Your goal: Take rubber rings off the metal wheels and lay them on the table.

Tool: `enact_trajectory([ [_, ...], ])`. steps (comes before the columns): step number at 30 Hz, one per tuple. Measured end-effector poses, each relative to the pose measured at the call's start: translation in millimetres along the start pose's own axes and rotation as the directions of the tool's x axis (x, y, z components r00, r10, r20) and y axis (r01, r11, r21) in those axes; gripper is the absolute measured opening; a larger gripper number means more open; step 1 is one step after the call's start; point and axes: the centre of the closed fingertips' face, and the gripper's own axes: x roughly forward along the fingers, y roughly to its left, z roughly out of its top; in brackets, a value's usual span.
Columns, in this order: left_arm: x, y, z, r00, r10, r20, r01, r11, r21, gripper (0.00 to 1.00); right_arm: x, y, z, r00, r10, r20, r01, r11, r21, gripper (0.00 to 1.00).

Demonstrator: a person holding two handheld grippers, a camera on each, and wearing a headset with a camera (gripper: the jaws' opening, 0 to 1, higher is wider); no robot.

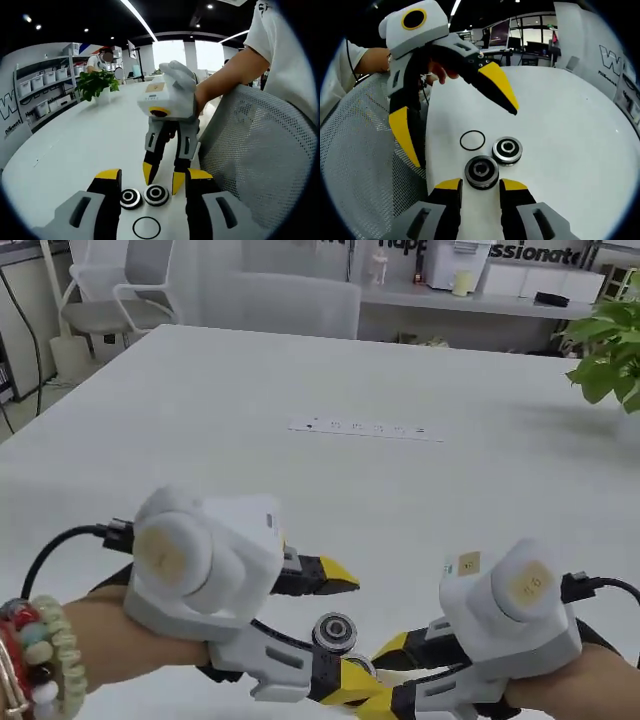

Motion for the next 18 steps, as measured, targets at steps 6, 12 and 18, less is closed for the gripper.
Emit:
enact_trajectory([
  [6,7.4,-0.2,-20.5,0.9991,0.041,-0.013,-0.041,0.999,-0.011,0.44,-0.1,-1.1,-0.5,1.0000,-0.006,0.001,0.006,1.000,0.003,0.25],
  [12,13.0,0.0,-28.5,0.9991,0.041,-0.014,-0.041,0.997,-0.066,0.38,1.3,1.0,-3.1,0.9999,0.001,-0.017,-0.001,1.000,-0.008,0.25],
  [18,11.8,6.1,-32.6,0.9970,0.075,-0.018,-0.076,0.993,-0.094,0.26,2.0,1.5,-4.1,0.9997,0.000,-0.026,-0.001,1.000,-0.021,0.24],
])
